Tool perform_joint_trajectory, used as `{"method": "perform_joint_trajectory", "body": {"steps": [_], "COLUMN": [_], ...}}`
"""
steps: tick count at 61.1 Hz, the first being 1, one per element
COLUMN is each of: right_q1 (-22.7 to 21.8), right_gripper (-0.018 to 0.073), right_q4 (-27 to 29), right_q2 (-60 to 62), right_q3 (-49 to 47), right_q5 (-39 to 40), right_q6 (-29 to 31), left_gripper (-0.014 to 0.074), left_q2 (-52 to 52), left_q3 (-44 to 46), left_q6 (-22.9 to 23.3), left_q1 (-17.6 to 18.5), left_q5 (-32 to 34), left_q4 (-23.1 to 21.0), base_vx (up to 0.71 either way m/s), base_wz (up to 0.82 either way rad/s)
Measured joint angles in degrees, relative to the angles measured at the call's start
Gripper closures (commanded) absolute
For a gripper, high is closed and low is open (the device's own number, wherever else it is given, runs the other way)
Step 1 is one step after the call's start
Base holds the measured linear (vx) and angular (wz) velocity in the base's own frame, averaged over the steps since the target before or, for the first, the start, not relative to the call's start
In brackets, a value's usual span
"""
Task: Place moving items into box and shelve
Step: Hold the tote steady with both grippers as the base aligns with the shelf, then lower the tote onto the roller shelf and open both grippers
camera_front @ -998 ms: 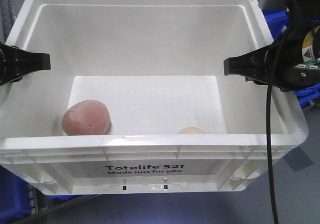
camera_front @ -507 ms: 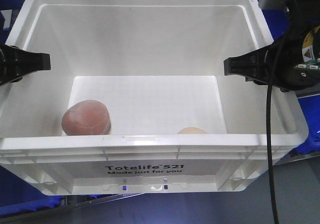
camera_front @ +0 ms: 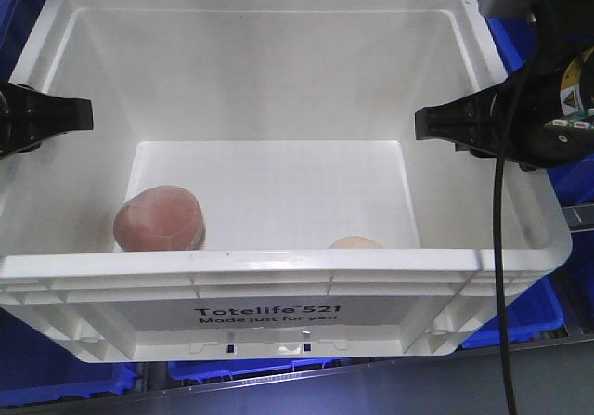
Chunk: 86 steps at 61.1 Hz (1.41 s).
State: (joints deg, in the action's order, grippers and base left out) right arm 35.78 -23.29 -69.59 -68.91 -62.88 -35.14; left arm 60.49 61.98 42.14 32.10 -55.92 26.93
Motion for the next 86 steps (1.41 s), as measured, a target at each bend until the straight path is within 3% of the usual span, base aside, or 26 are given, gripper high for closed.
{"method": "perform_joint_trajectory", "body": {"steps": [86], "right_q1": [0.0], "right_gripper": [0.0474], "right_q4": [0.0], "right_q2": [0.0], "right_q3": [0.0], "right_q5": [-0.3], "right_q6": [-0.1], "left_gripper": [0.0501], "left_q2": [0.1], "left_q3": [0.0], "left_q6": [0.0], "left_q1": [0.0], "left_q5": [0.1], "left_q4": [-0.1], "base_vx": [0.12], "base_wz": [0.08]}}
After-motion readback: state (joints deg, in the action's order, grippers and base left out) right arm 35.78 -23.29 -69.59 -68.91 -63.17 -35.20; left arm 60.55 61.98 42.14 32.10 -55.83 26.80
